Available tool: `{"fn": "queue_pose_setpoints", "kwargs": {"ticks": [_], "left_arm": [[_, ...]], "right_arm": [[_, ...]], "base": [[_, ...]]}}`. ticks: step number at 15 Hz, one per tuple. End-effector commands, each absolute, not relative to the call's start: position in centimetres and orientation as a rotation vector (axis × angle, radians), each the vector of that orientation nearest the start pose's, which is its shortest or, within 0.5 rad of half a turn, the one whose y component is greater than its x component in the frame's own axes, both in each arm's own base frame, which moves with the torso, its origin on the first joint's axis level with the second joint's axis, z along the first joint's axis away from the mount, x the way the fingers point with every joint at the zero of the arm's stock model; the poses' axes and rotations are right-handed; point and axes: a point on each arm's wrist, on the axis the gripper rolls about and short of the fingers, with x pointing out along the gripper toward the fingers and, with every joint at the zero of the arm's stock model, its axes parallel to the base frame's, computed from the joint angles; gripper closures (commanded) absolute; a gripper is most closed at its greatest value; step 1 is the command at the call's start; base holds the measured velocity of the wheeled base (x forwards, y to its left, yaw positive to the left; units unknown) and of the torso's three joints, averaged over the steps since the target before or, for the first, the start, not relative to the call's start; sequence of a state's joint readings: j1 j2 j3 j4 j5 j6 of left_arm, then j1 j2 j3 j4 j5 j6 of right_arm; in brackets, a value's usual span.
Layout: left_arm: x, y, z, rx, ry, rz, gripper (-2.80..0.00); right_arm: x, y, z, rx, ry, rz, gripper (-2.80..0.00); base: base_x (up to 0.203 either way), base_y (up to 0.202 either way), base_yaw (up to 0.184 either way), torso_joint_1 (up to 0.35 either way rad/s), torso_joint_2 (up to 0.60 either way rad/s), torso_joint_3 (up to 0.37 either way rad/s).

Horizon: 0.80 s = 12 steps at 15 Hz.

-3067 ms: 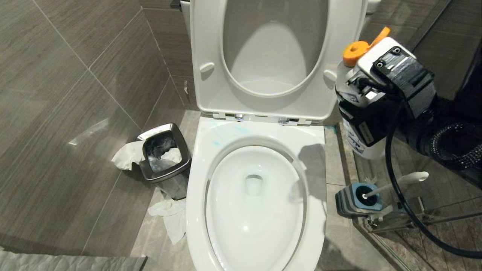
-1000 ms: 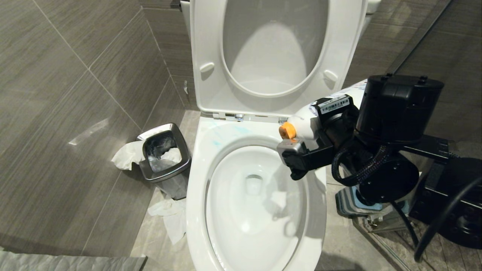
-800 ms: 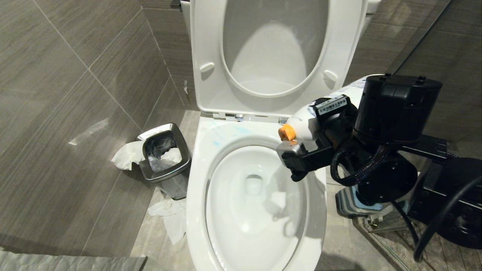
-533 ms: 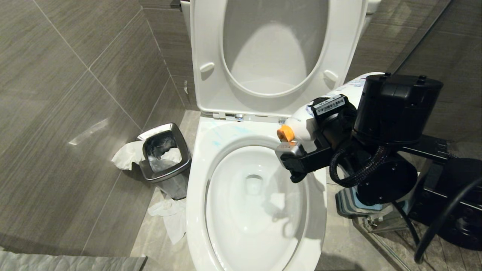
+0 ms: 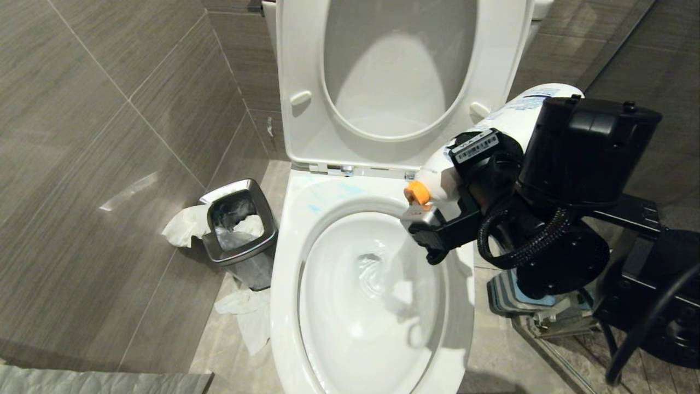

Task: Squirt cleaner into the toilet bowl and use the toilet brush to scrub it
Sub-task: Pour in the cleaning agent

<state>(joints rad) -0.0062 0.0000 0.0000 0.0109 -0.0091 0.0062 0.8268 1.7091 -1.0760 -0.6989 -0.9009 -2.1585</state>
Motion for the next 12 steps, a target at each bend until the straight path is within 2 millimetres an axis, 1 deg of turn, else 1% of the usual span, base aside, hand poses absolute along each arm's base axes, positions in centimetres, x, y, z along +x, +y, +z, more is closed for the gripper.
{"fn": "queue_pose_setpoints", "kwargs": {"ticks": [1, 6, 9, 12], "left_arm": [[-2.3, 0.0, 7.4, 0.006, 0.011, -0.015, 0.0], [-2.3, 0.0, 7.4, 0.006, 0.011, -0.015, 0.0], [-2.3, 0.0, 7.4, 0.006, 0.011, -0.015, 0.0], [-2.3, 0.0, 7.4, 0.006, 0.011, -0.015, 0.0]], "right_arm": [[23.2, 22.6, 26.2, -2.114, 0.059, -0.097, 0.0], [23.1, 22.7, 26.3, -2.114, 0.054, -0.101, 0.0], [22.7, 23.3, 26.4, -2.151, 0.034, -0.092, 0.0], [22.9, 24.2, 26.4, -2.12, 0.027, -0.117, 0.0]], "base": [[0.0, 0.0, 0.0, 0.0, 0.0, 0.0], [0.0, 0.0, 0.0, 0.0, 0.0, 0.0], [0.0, 0.0, 0.0, 0.0, 0.0, 0.0], [0.0, 0.0, 0.0, 0.0, 0.0, 0.0]]}}
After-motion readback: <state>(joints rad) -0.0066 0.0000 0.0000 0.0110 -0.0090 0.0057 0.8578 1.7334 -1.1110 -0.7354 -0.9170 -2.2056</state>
